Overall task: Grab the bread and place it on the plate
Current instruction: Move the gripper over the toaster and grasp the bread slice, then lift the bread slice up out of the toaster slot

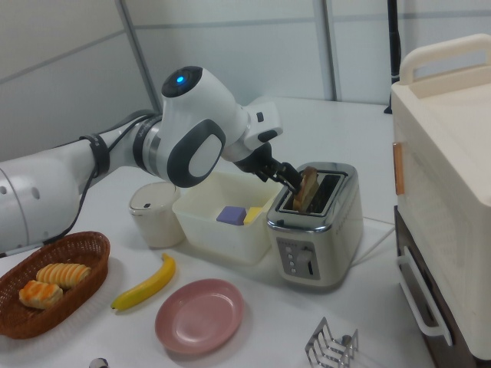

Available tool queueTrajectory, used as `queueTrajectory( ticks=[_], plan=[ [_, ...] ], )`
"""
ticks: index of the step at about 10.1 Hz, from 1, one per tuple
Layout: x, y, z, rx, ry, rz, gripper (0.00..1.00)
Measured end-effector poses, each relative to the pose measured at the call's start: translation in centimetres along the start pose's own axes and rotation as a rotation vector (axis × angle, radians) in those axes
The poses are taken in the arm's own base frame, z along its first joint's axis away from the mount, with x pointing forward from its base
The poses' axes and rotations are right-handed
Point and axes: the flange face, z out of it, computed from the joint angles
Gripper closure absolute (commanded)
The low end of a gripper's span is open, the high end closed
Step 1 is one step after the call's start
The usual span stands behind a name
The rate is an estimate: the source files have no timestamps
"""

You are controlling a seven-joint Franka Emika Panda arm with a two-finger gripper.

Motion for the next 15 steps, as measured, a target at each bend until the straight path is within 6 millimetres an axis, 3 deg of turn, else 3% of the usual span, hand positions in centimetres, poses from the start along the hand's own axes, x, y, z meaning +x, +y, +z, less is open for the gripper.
queueTrajectory(
  ticks=[3, 4, 5, 6, 9, 13, 15],
  plan=[
    [1.0, -0.7, 2.6, -0.004, 0.060, 0.023, 0.10],
    [1.0, -0.7, 3.1, -0.005, 0.067, 0.023, 0.15],
    [1.3, -0.8, 3.6, -0.006, 0.073, 0.023, 0.30],
    [1.5, -0.9, 3.9, -0.007, 0.078, 0.022, 0.54],
    [2.0, -1.0, 4.0, -0.008, 0.089, 0.019, 1.00],
    [2.1, -0.6, 3.9, -0.015, 0.093, 0.021, 1.00],
    [2.8, -0.1, 2.7, -0.024, 0.118, 0.025, 1.00]
  ],
)
